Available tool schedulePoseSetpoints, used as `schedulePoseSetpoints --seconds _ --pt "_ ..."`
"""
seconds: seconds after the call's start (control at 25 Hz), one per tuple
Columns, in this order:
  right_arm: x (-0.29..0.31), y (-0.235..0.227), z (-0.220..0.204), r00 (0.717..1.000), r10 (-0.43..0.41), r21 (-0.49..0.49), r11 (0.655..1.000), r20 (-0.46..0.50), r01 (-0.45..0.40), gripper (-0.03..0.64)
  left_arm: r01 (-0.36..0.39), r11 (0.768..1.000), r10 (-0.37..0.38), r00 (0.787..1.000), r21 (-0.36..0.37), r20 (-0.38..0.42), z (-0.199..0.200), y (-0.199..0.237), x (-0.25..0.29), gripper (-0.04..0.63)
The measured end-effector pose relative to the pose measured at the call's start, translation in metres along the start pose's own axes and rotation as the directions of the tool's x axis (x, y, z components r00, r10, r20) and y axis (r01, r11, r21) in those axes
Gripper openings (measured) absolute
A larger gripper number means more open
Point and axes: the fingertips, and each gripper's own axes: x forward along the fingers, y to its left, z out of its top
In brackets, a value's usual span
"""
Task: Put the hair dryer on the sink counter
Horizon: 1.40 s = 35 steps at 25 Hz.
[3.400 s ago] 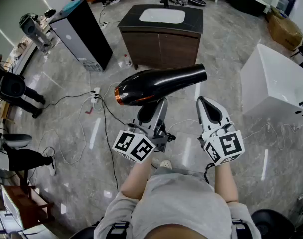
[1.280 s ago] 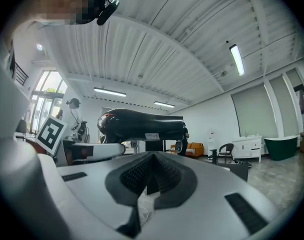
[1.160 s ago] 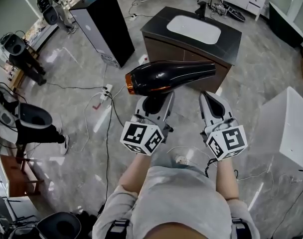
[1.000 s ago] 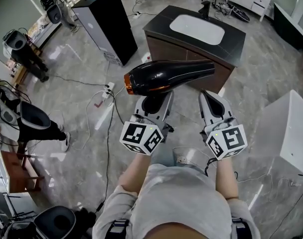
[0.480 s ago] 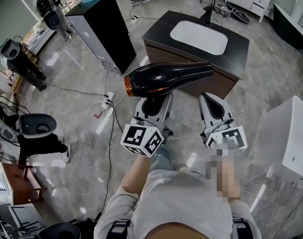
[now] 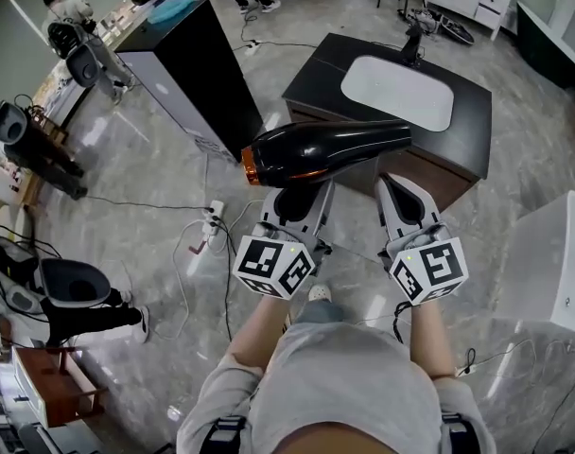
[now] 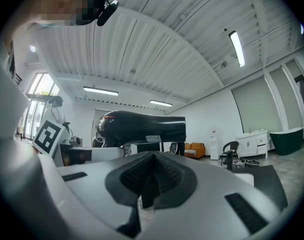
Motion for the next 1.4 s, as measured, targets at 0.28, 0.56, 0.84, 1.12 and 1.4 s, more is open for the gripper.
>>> schedulePoseSetpoints --seconds 0.28,0.56,0.84,1.12,1.4 --pt "0.068 0.009 -0.003 0.999 -0.040 0.001 0.999 0.001 0.040 0.009 0.049 0.999 -0.049 0.999 -0.005 -0.011 0.014 0.065 0.024 0.167" --pt "0.106 0.002 -0.012 0.998 -0.060 0.019 0.998 -0.011 0.060 0.009 0.042 0.998 -0.042 0.999 -0.039 0.001 0.015 0.106 0.041 0.167" --pt "0.151 -0.016 -0.026 0.999 -0.036 0.010 0.999 -0.015 0.036 0.009 0.036 0.998 -0.036 0.999 -0.048 -0.002 0.006 0.138 0.072 0.167" --pt "0.215 -0.074 -0.015 0.999 -0.046 0.029 0.999 -0.010 0.047 0.009 0.025 0.999 -0.026 1.000 -0.037 -0.011 0.017 0.175 0.147 0.167" --pt "0.266 -0.135 -0.011 0.999 -0.038 0.023 0.999 0.000 0.038 0.009 0.029 0.999 -0.029 1.000 -0.033 -0.006 0.015 0.198 0.226 0.167"
